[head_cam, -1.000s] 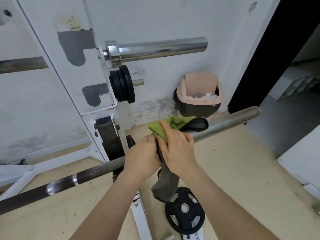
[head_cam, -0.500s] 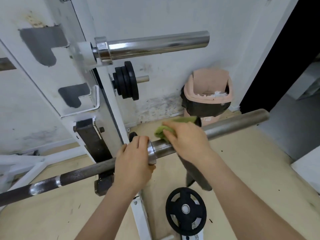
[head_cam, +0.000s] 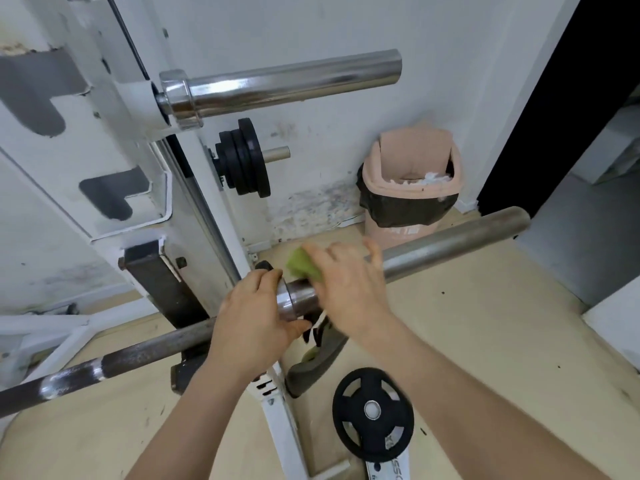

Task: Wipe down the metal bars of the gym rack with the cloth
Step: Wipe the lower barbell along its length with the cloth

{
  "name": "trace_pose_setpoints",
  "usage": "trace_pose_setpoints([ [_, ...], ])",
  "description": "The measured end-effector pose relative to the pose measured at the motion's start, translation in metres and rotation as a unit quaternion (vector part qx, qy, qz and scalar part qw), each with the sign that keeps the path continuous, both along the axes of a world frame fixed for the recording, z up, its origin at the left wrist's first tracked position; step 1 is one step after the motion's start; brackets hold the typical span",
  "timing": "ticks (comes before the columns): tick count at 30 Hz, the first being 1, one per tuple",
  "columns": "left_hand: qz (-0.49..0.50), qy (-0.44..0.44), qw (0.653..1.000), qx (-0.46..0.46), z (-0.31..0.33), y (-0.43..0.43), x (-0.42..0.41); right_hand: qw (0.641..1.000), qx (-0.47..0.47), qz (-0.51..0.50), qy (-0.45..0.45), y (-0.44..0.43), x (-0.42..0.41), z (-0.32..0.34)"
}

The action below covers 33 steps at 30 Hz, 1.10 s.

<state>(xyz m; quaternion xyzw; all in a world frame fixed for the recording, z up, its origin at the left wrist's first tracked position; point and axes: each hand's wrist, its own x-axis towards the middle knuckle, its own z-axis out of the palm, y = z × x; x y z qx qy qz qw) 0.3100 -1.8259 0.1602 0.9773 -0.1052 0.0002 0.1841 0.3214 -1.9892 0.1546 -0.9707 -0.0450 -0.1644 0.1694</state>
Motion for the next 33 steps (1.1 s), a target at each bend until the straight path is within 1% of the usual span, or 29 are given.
trace_pose_setpoints([
  [1, -0.002, -0.019, 1.0, 0.022, -0.002, 0.0, -0.005, 1.0, -0.005, -0.031, -0.001, -0.016, 0.005, 0.002],
  [3, -0.012, -0.064, 0.996, 0.057, -0.003, 0.001, -0.018, 0.992, -0.018, -0.127, 0.017, -0.061, 0.019, 0.007],
  [5, -0.024, -0.104, 0.993, 0.055, -0.003, 0.004, -0.029, 0.981, -0.007, -0.186, 0.054, -0.093, 0.027, 0.014],
  [7, -0.018, -0.128, 0.992, 0.0, 0.004, 0.004, -0.03, 0.985, 0.002, -0.164, 0.061, -0.087, 0.028, 0.016],
  [9, 0.012, -0.116, 0.992, -0.054, 0.012, -0.002, -0.018, 0.995, -0.009, -0.092, 0.031, -0.045, 0.021, 0.012],
  [10, 0.015, -0.101, 0.993, -0.053, 0.013, -0.006, -0.009, 0.999, -0.009, -0.051, 0.009, -0.021, 0.016, 0.007],
  [12, 0.003, -0.057, 0.998, -0.015, 0.01, -0.013, 0.002, 1.0, 0.007, 0.008, -0.028, 0.013, 0.007, -0.003],
  [14, -0.007, -0.045, 0.999, 0.015, 0.005, -0.011, 0.0, 0.999, 0.018, 0.034, -0.035, 0.006, 0.007, -0.005],
  [16, -0.032, -0.085, 0.995, 0.035, 0.004, -0.004, -0.009, 0.999, 0.015, 0.013, -0.025, -0.03, 0.013, -0.008],
  [19, -0.054, -0.154, 0.987, 0.017, 0.005, 0.003, -0.026, 0.996, -0.006, -0.086, -0.005, -0.09, 0.024, -0.003],
  [21, -0.04, -0.16, 0.986, -0.014, 0.011, 0.001, -0.03, 0.991, -0.007, -0.13, 0.007, -0.1, 0.028, 0.003],
  [22, -0.025, -0.156, 0.987, -0.02, 0.015, -0.002, -0.027, 0.991, -0.01, -0.132, 0.011, -0.09, 0.028, 0.005],
  [24, -0.019, -0.15, 0.988, 0.012, 0.021, -0.014, -0.014, 0.996, -0.004, -0.092, 0.005, -0.052, 0.022, 0.003],
  [26, -0.049, -0.117, 0.987, 0.094, 0.02, -0.031, 0.0, 1.0, -0.001, -0.016, -0.021, -0.017, 0.011, -0.004],
  [28, -0.071, -0.085, 0.982, 0.156, 0.012, -0.042, 0.003, 0.999, -0.003, 0.023, -0.035, -0.022, 0.011, -0.009],
  [30, -0.082, -0.095, 0.973, 0.194, 0.007, -0.042, -0.002, 0.999, -0.018, -0.016, -0.032, -0.064, 0.02, -0.01],
  [33, -0.101, -0.148, 0.963, 0.2, 0.014, -0.036, -0.005, 0.989, -0.032, -0.146, -0.009, -0.139, 0.033, -0.007],
])
